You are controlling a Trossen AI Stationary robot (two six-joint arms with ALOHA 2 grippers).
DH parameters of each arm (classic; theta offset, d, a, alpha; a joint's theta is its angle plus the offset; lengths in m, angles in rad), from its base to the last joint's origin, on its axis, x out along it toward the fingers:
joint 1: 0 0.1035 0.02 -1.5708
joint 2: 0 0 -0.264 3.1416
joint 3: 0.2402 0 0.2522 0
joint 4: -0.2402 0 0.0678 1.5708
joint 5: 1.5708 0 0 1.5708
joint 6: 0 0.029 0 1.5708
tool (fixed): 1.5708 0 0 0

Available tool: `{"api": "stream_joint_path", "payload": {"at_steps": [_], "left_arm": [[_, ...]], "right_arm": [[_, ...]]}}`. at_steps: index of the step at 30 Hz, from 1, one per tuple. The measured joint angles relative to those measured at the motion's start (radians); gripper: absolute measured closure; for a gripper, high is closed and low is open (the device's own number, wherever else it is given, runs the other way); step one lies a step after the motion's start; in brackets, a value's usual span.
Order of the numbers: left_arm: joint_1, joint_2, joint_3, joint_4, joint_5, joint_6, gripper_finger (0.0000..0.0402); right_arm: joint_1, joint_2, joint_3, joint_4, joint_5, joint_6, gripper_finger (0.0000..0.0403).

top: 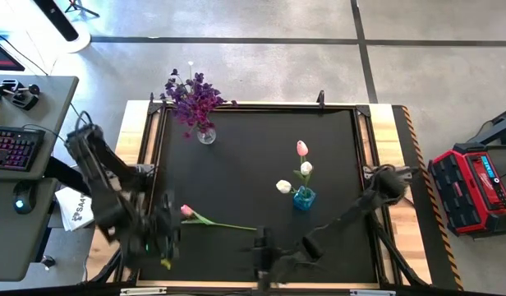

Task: Sort flowers into vase by color
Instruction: Put the pink flower into the transparent blue vase

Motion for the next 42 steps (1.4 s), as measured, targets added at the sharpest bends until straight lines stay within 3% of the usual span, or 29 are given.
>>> {"api": "stream_joint_path", "payload": {"at_steps": [7, 14, 23, 29, 33, 39, 42], "left_arm": [[-0.136, 0.170, 0.000, 0.001, -0.031, -0.278, 0.0310], [-0.211, 0.271, 0.000, -0.013, -0.080, -0.465, 0.0310], [-0.245, 0.320, 0.000, -0.143, -0.086, -0.685, 0.0310], [-0.246, 0.325, 0.000, -0.180, -0.086, -0.707, 0.0310], [-0.246, 0.324, 0.000, -0.180, -0.089, -0.702, 0.0310], [-0.253, 0.324, 0.000, -0.204, -0.137, -0.748, 0.0310], [-0.266, 0.324, 0.000, -0.222, -0.144, -0.793, 0.0310]], "right_arm": [[-0.067, 0.204, 0.243, -0.087, -0.061, -0.066, 0.0199], [-0.154, 0.385, 0.433, -0.169, -0.079, 0.001, 0.0199], [-0.287, 0.457, 0.467, -0.312, -0.112, 0.152, 0.0199], [-0.329, 0.477, 0.468, -0.332, -0.200, 0.153, 0.0203], [-0.324, 0.477, 0.469, -0.364, -0.163, 0.157, 0.0247], [-0.303, 0.473, 0.469, -0.419, -0.129, 0.184, 0.0379], [-0.275, 0.450, 0.467, -0.487, -0.060, 0.202, 0.0390]]}}
